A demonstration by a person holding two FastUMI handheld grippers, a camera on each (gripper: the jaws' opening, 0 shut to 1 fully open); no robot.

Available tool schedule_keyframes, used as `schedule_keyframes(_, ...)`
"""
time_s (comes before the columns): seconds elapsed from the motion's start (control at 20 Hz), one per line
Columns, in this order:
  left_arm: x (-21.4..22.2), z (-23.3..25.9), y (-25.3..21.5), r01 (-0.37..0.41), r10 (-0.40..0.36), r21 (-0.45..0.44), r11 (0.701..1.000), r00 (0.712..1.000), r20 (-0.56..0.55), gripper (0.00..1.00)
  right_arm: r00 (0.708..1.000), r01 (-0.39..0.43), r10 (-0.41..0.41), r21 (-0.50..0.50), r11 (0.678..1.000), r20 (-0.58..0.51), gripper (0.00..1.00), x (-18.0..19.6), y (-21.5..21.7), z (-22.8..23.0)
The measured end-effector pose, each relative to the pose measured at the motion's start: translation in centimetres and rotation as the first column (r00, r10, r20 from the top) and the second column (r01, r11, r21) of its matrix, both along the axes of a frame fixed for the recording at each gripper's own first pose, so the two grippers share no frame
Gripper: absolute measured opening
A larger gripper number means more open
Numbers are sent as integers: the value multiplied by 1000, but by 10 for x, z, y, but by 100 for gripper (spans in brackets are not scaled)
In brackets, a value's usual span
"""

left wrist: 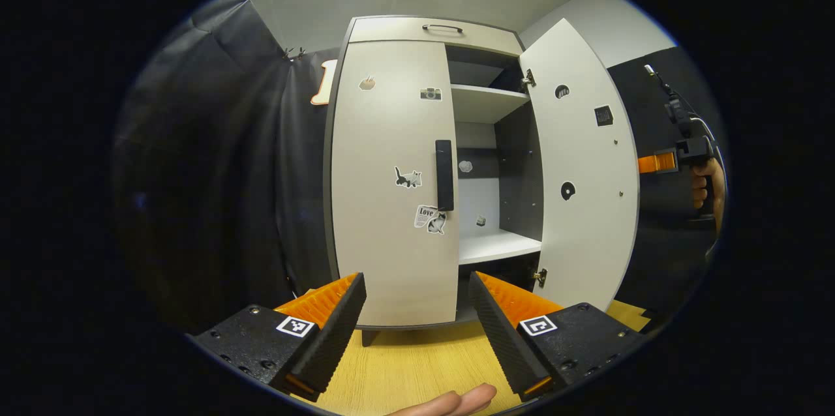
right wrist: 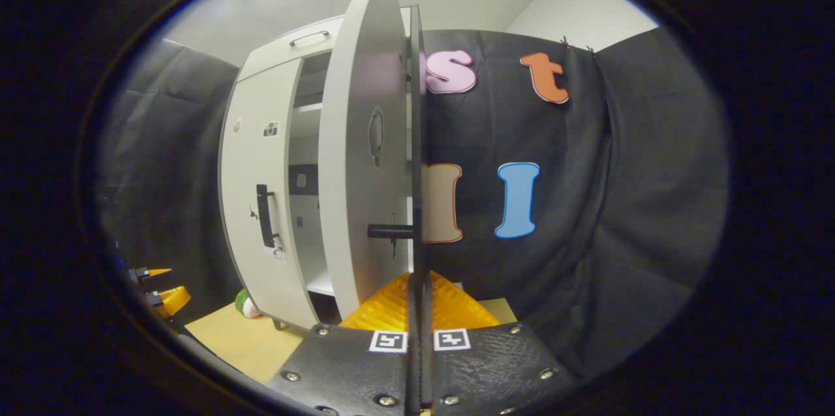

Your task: Open the right door of the double-door shoe cabinet with the right hand, and open the left door with the left hand.

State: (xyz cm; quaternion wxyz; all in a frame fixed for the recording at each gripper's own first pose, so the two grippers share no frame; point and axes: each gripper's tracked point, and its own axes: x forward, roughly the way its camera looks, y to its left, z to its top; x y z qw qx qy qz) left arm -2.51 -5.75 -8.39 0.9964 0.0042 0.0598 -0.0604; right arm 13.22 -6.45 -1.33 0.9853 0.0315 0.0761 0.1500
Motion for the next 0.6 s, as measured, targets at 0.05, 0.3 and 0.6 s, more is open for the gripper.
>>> schedule_keyframes(0.05,2,3,0,-1,1,-8,1000,1000,9,98,1000,7,-7,0,1000,7,1,-1,-1,0)
schedule_keyframes(0.3,29,9,2,-33,33,-5,999,999,3,98,999,27,-27,10,1000,44,1,-16,-5,-4)
schedule_keyframes(0.6,85,9,-11,-9,7,-53,999,999,-38,98,983,131,-138,58,990,125,64,-40,-34,7)
